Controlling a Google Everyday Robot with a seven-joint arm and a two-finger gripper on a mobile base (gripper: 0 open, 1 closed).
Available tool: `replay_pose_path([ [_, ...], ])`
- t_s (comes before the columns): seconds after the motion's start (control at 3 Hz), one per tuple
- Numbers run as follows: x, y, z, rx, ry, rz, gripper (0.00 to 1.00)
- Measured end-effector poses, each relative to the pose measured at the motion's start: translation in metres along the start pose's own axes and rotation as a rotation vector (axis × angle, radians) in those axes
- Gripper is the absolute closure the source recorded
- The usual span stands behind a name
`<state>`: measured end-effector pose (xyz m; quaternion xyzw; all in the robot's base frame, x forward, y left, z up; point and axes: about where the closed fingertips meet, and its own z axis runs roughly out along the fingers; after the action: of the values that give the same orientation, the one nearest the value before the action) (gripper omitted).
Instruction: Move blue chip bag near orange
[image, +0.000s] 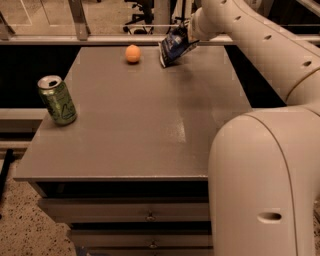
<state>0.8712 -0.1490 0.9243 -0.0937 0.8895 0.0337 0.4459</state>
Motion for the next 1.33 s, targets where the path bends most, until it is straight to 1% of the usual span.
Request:
replay_pose_path([
  [0.67,0.018,0.037,0.02,-0.071,0.032,0.022,1.0],
  [1.0,0.027,0.05,0.024,-0.098,0.047,0.025,1.0],
  [1.33,0.033,0.051,0.024,-0.096,0.061,0.027,0.85],
])
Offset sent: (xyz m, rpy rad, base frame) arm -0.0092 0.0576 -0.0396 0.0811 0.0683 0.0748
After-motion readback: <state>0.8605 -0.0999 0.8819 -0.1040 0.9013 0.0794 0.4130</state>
